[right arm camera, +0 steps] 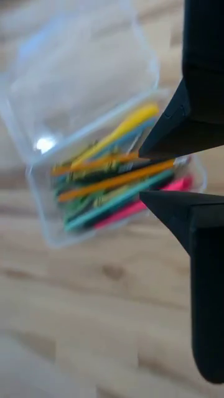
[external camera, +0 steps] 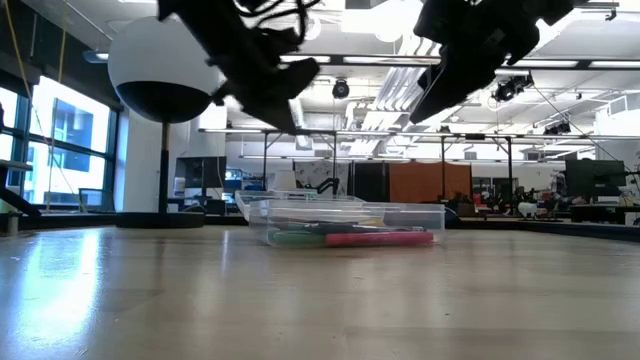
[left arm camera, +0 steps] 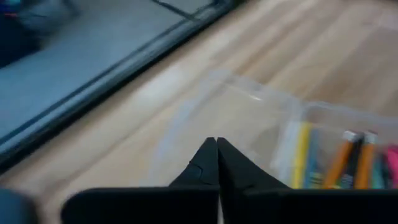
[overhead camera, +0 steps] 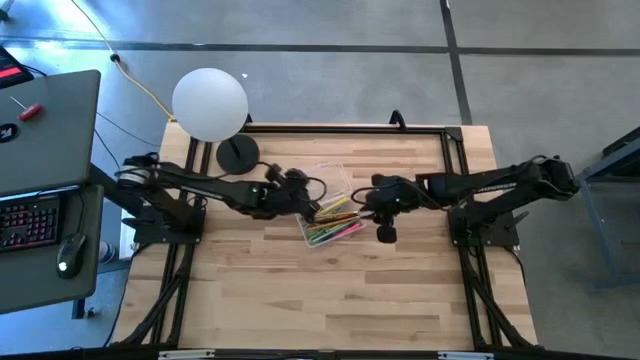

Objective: Pick & place school supplies into a supply box
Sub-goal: Close the transparent supply box

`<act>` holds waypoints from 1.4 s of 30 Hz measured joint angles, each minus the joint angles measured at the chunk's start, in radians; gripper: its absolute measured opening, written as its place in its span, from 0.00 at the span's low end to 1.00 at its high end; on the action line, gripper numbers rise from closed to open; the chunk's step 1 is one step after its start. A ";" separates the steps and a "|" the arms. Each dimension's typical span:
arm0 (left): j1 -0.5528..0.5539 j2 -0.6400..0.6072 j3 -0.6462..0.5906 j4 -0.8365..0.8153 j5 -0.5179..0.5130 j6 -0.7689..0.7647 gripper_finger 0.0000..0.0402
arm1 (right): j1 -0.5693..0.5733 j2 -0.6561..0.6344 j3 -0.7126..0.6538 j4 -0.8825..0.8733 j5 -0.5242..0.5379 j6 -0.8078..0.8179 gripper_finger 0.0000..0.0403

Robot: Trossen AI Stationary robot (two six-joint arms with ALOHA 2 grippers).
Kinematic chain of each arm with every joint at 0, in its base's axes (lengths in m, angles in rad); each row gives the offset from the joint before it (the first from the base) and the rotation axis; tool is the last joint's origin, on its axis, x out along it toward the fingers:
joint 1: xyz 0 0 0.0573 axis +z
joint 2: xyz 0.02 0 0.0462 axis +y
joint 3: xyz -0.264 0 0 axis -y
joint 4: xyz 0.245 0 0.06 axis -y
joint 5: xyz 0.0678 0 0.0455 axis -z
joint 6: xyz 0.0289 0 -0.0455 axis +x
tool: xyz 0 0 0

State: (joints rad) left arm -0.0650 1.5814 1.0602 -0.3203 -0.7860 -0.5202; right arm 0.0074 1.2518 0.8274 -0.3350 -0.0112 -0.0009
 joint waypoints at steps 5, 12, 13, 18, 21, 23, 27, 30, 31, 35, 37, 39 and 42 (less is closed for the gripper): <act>0.000 -0.063 0.001 -0.253 -0.121 -0.246 0.06 | 0.000 0.000 -0.061 0.088 -0.102 -0.003 0.18; 0.036 -0.018 -0.021 -0.426 -0.054 -0.442 0.03 | 0.000 0.000 -0.206 0.305 -0.065 0.026 0.18; 0.046 -0.010 -0.023 -0.418 -0.040 -0.455 0.03 | 0.000 0.000 -0.231 0.344 -0.066 0.028 0.18; 0.114 0.016 -0.047 -0.414 0.008 -0.524 0.09 | 0.000 0.000 -0.306 0.428 -0.071 0.028 0.16; 0.168 0.021 -0.059 -0.411 0.016 -0.532 0.08 | 0.000 0.000 -0.315 0.426 -0.078 0.043 0.09; 0.210 0.021 -0.060 -0.397 0.034 -0.527 0.05 | 0.000 0.000 -0.315 0.430 -0.103 0.044 0.03; 0.287 0.021 -0.060 -0.307 0.106 -0.455 0.03 | 0.000 0.000 -0.315 0.430 -0.163 0.055 0.02; 0.338 0.022 -0.060 -0.211 0.192 -0.362 0.06 | 0.013 0.000 -0.321 0.438 -0.159 0.073 0.01; 0.351 0.024 -0.060 -0.180 0.213 -0.335 0.08 | 0.021 0.000 -0.330 0.440 -0.152 0.072 0.01; 0.390 0.030 -0.060 -0.127 0.253 -0.267 0.11 | 0.046 0.000 -0.394 0.547 -0.152 0.084 0.01; 0.404 0.030 -0.060 -0.124 0.262 -0.260 0.10 | 0.055 0.000 -0.426 0.612 -0.154 0.085 0.00; 0.416 0.030 -0.060 -0.122 0.291 -0.242 0.07 | 0.057 0.000 -0.456 0.667 -0.154 0.072 0.00; 0.429 0.030 -0.061 -0.123 0.371 -0.235 0.03 | 0.053 0.000 -0.493 0.722 -0.153 0.063 0.00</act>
State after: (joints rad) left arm 0.3635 1.6112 0.9993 -0.4435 -0.4149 -0.7553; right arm 0.0606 1.2518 0.3348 0.3872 -0.1646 0.0620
